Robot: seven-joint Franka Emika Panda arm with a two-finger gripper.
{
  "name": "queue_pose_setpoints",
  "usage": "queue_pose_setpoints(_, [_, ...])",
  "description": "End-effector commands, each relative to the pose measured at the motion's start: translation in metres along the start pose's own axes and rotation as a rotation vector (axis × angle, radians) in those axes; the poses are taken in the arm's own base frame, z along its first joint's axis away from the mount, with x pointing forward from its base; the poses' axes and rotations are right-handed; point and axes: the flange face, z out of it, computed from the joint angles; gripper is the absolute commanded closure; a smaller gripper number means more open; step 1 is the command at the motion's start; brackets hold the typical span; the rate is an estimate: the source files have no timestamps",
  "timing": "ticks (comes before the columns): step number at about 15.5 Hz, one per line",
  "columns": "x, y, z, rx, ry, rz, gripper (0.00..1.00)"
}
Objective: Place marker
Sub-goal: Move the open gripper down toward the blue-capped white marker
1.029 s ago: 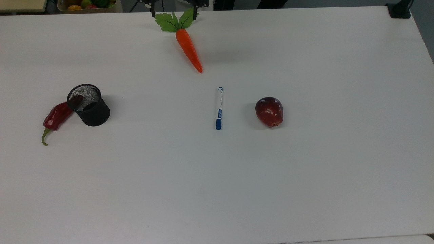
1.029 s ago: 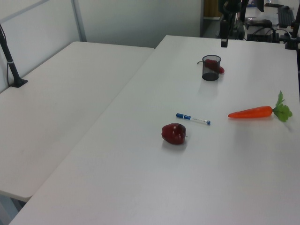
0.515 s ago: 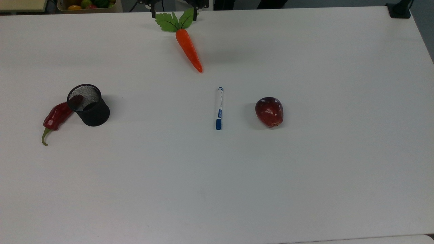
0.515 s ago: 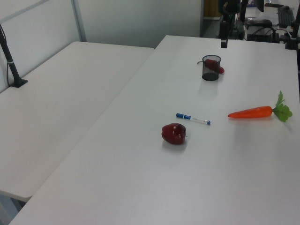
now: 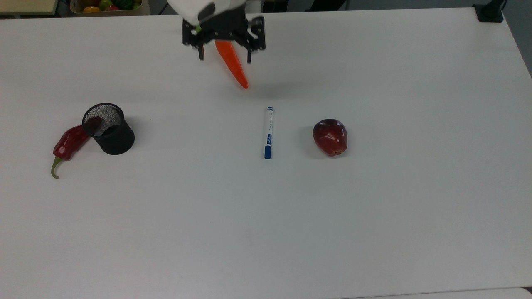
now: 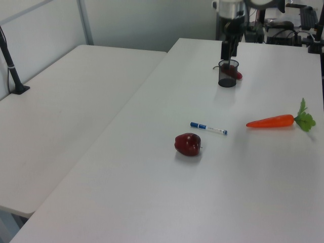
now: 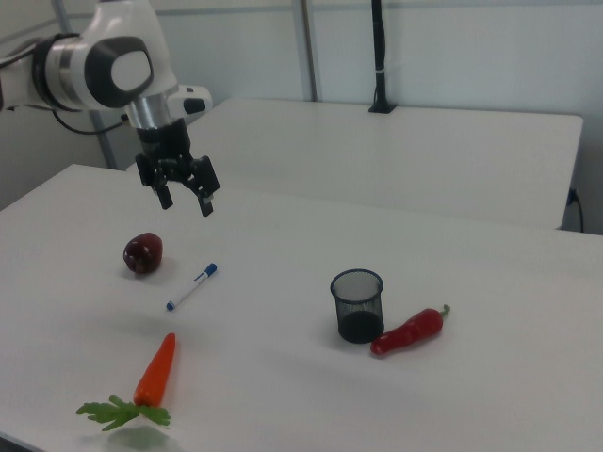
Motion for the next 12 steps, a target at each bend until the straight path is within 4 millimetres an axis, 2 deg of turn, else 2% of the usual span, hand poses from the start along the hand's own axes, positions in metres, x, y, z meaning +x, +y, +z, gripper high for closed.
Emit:
queue_pose_setpoints(1, [0.018, -0.029, 0.041, 0.007, 0.005, 0.024, 0.0])
queue_pose_setpoints(8, [0.04, -0.067, 0.121, -0.01, -0.011, 0.008, 0.0])
queue_pose_setpoints(12, [0.05, -0.076, 0.155, -0.007, 0.003, -0.004, 0.0])
